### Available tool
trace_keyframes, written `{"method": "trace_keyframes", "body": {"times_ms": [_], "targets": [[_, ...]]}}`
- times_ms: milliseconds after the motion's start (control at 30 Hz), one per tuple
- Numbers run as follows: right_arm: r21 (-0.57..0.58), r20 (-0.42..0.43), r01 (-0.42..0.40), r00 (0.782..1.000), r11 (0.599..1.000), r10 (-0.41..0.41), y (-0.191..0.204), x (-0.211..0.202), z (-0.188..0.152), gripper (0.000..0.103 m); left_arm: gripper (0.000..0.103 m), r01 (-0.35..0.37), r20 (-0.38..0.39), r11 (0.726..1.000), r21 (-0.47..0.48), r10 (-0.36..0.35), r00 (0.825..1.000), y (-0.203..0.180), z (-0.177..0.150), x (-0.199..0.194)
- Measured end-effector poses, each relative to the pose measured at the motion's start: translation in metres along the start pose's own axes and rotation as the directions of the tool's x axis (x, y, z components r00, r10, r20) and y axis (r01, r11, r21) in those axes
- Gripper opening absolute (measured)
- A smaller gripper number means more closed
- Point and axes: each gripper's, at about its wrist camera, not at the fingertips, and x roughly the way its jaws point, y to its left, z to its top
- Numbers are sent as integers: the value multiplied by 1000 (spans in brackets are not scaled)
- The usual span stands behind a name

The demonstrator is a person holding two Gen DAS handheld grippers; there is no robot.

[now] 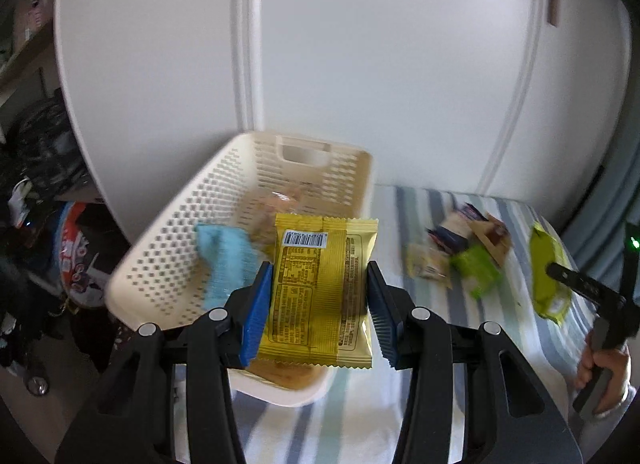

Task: Organize snacks
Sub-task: 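Drop the yellow bar into the basket with the left tool while the right holds the lime-green pack, then carry the lime-green pack into the basket and open the right tool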

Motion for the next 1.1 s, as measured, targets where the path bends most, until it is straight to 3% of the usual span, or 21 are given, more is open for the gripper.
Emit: {"method": "trace_keyframes", "body": {"times_ms": [267, 333, 367, 667, 933, 1033, 1100], "targets": [[-1, 0, 0, 1000, 1000, 0, 0, 0, 0, 71, 51, -56, -16, 997, -61, 55, 998, 19, 1, 12], [-1, 0, 0, 1000, 1000, 0, 0, 0, 0, 70, 86, -77, -18, 994, -82, 76, 997, 22, 1, 15], [0, 0, 0, 1000, 1000, 0, 0, 0, 0, 70, 90, -82, -5, 993, -88, 82, 997, 22, 0, 14], [1, 0, -3, 1000, 1000, 3, 1, 0, 0, 70, 100, -179, 42, 971, -160, 188, 981, 17, -1, 8], [2, 9, -4, 1000, 1000, 4, -1, -1, 0, 70, 100, -136, 171, 976, -169, 164, 972, -10, -3, 2], [-3, 15, -4, 1000, 1000, 4, 0, -2, -1, 71, 100, -138, 180, 976, -167, 168, 969, -16, -9, 5], [-8, 20, -8, 1000, 1000, 9, 1, -3, -2, 70, 100, -144, 220, 974, -175, 181, 959, -18, -17, 3]]}}
